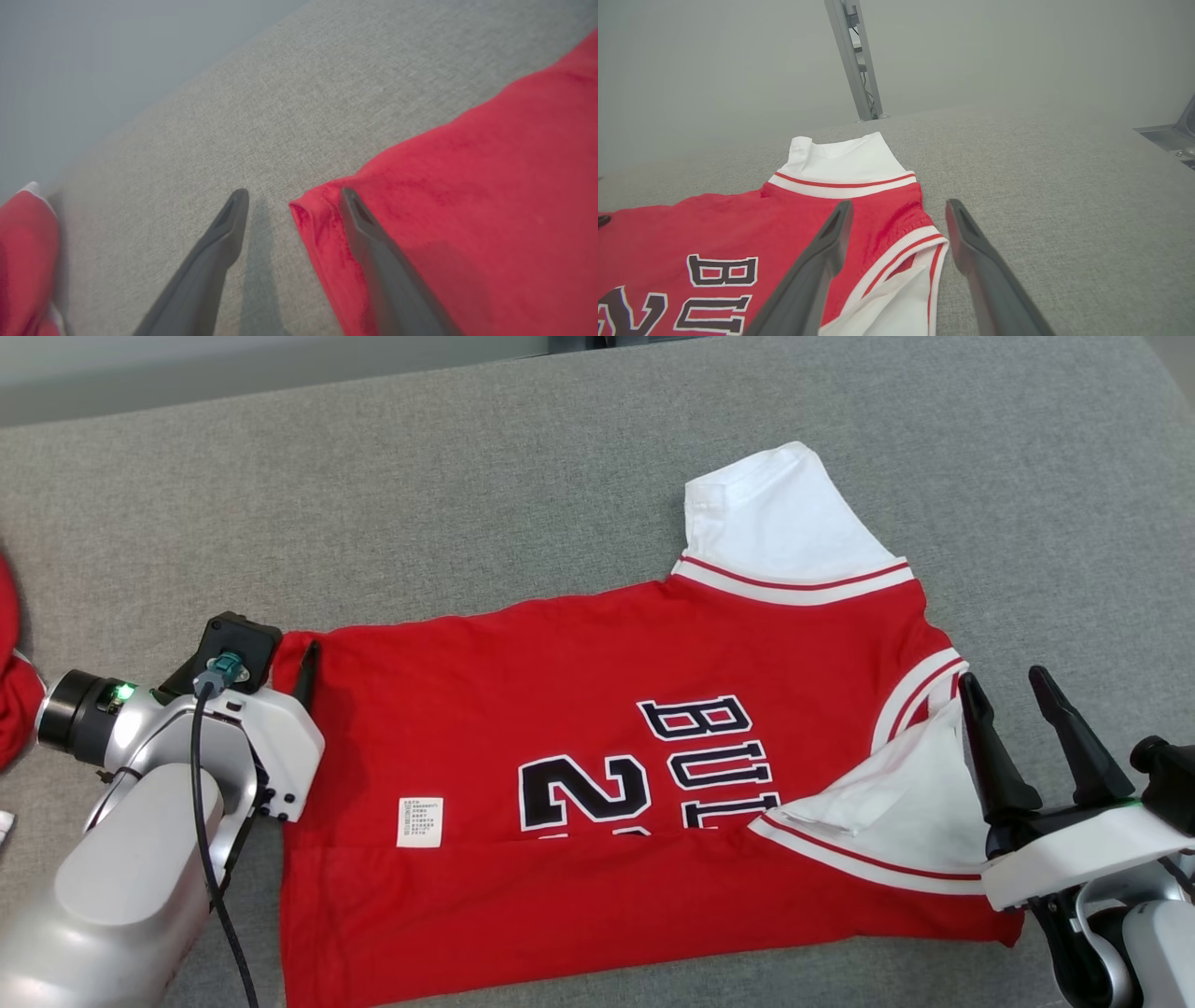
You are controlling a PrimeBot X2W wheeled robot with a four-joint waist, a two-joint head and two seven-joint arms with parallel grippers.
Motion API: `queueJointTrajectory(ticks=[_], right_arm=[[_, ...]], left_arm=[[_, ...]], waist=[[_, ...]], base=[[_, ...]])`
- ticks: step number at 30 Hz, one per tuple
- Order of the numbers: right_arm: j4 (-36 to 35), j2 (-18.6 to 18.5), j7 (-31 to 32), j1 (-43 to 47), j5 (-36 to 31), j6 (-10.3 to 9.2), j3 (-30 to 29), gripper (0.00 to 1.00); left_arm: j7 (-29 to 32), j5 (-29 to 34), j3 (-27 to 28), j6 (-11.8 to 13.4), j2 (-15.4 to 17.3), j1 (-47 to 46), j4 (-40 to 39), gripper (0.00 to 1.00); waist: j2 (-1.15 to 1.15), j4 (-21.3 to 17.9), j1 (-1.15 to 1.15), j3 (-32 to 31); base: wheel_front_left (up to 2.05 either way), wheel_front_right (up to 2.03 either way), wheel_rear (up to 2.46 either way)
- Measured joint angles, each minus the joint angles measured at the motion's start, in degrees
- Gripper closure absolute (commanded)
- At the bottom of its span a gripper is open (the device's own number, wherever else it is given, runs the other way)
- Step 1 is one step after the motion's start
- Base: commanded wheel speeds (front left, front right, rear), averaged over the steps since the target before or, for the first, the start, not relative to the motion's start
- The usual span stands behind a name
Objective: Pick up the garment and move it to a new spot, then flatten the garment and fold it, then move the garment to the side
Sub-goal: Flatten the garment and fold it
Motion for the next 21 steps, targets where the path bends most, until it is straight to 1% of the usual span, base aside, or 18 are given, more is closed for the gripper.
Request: queueJointTrajectory(ticks=[1, 2, 3, 4, 5, 11, 15, 18, 19, 21], right_arm=[[0.2, 0.0, 0.0, 0.0, 0.1, 0.00, 0.1, 0.00], [0.3, 0.0, -0.1, -0.1, 0.3, 0.00, 0.2, 0.00], [0.4, 0.0, -0.2, -0.1, 0.3, 0.00, 0.3, 0.00], [0.5, 0.0, -0.3, -0.1, 0.3, 0.00, 0.5, 0.00], [0.6, 0.0, -0.4, -0.1, 0.3, -0.01, 0.5, 0.00], [1.2, -0.4, -0.5, -0.4, 0.5, 0.00, 0.1, 0.00], [2.0, -0.3, 0.2, -1.2, 2.1, -0.01, -0.8, 0.00], [2.2, -1.0, 0.7, -2.1, 2.0, 0.00, -1.0, 0.00], [2.5, -1.9, 1.4, -3.6, 2.0, -0.01, -1.5, 0.00], [2.7, -2.4, 1.9, -4.7, 1.9, 0.00, -1.8, 0.00]], left_arm=[[-0.1, 0.2, -0.3, -0.1, 0.0, -0.2, 0.5, 0.00], [-0.1, 0.7, -0.8, -0.3, -0.1, -0.5, 0.8, 0.16], [-0.5, 0.9, -0.9, -0.7, -0.1, -0.8, 1.1, 0.67], [-0.6, 0.9, -1.1, -0.8, -0.3, -1.0, 1.5, 0.96], [-0.6, 0.9, -1.3, -1.3, -0.5, -1.0, 1.9, 1.00], [-2.2, 0.8, -1.7, -2.0, -1.6, -1.3, 3.0, 1.00], [-5.0, 1.5, -2.0, -1.1, -1.9, -1.9, 2.6, 1.00], [-6.4, 1.5, -2.0, -0.7, -2.7, -1.9, 1.8, 1.00], [-7.8, 1.5, -2.0, -0.2, -3.6, -1.9, 0.6, 1.00], [-8.4, 1.5, -2.1, -0.2, -3.8, -1.9, 0.1, 1.00]], waist=[[0.00, 0.0, 0.00, 0.0], [0.00, -0.1, 0.00, 0.0], [0.00, -0.1, 0.00, 0.0], [0.00, -0.1, 0.00, 0.0], [0.00, -0.1, 0.00, 0.0], [0.00, 0.6, 0.00, -0.2], [0.00, 1.7, 0.00, -0.3], [0.00, 2.6, 0.00, -0.3], [0.00, 3.6, 0.00, -0.3], [0.00, 4.2, 0.00, -0.2]], base=[[0.00, 0.00, 0.00], [0.00, 0.00, 0.00], [0.00, 0.00, 0.00], [0.00, 0.00, 0.00], [0.00, 0.00, 0.00], [0.00, 0.00, 0.00], [0.00, 0.00, 0.00], [0.00, 0.00, 0.00], [0.00, 0.00, 0.00], [0.00, 0.00, 0.00]])
